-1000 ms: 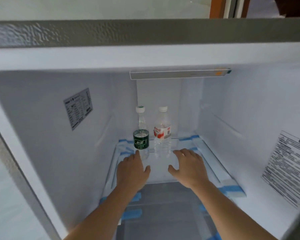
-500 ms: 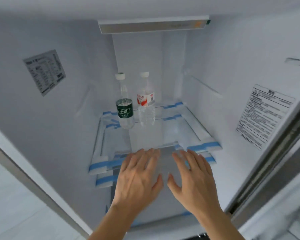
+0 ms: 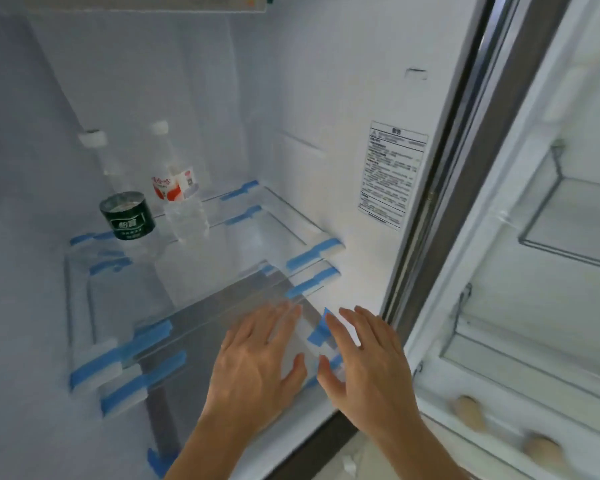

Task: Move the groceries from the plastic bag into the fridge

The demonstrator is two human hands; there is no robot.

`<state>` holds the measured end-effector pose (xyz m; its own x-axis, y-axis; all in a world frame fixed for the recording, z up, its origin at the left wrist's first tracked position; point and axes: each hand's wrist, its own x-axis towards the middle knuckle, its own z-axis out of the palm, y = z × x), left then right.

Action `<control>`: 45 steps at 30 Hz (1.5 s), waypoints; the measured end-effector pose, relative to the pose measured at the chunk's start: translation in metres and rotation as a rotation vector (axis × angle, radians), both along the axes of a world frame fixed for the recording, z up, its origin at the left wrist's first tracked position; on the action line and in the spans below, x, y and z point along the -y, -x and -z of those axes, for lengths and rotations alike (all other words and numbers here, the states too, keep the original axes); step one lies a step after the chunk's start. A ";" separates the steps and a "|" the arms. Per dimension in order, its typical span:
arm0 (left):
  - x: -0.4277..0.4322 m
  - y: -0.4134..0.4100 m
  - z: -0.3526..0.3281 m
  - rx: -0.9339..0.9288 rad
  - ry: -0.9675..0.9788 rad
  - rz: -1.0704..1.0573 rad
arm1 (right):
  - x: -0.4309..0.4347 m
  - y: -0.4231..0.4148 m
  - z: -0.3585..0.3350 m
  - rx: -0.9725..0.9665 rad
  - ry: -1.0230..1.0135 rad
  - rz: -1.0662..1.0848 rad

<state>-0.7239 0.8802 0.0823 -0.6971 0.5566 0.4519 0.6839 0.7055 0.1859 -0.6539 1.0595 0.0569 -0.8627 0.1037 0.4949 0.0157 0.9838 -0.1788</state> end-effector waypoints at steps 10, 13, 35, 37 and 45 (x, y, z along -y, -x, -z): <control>-0.035 -0.027 0.036 0.124 -0.012 0.354 | 0.009 -0.086 0.023 0.093 0.009 0.360; -0.058 -0.040 0.036 0.178 -0.007 0.444 | 0.003 -0.122 0.025 0.086 0.014 0.466; -0.128 -0.396 0.037 0.127 0.227 1.554 | 0.120 -0.488 0.030 -0.004 0.143 1.641; -0.119 -0.424 0.037 0.128 0.254 1.614 | 0.140 -0.509 0.031 -0.024 0.148 1.718; -0.096 -0.526 0.034 0.079 0.277 1.917 | 0.223 -0.583 0.033 -0.050 0.155 2.072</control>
